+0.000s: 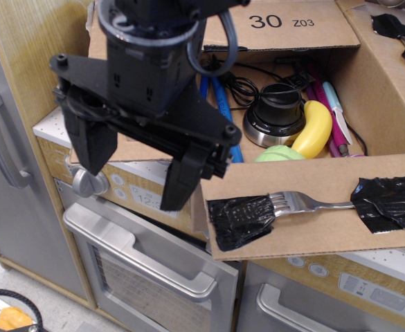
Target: Close large4fbox flaps
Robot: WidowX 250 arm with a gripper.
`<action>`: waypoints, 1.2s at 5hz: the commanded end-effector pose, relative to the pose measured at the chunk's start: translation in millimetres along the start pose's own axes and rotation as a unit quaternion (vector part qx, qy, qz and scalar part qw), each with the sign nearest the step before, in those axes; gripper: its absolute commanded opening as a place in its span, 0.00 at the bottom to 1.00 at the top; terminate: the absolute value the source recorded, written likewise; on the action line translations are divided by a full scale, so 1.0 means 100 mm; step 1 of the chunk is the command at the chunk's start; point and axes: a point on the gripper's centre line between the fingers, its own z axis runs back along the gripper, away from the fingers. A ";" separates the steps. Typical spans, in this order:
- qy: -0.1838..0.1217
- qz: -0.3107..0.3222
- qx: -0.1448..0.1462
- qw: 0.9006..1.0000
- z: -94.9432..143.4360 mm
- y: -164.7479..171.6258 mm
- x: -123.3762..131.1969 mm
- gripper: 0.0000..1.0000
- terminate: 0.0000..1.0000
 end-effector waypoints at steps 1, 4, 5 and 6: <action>0.000 0.000 0.000 1.000 0.00 0.00 0.00 1.00 0.00; 0.002 0.016 -0.055 0.998 -0.37 -0.14 -0.14 1.00 0.00; -0.005 0.023 -0.077 0.997 -0.46 -0.24 -0.27 1.00 0.00; -0.028 0.018 -0.086 0.996 -0.44 -0.38 -0.35 1.00 0.00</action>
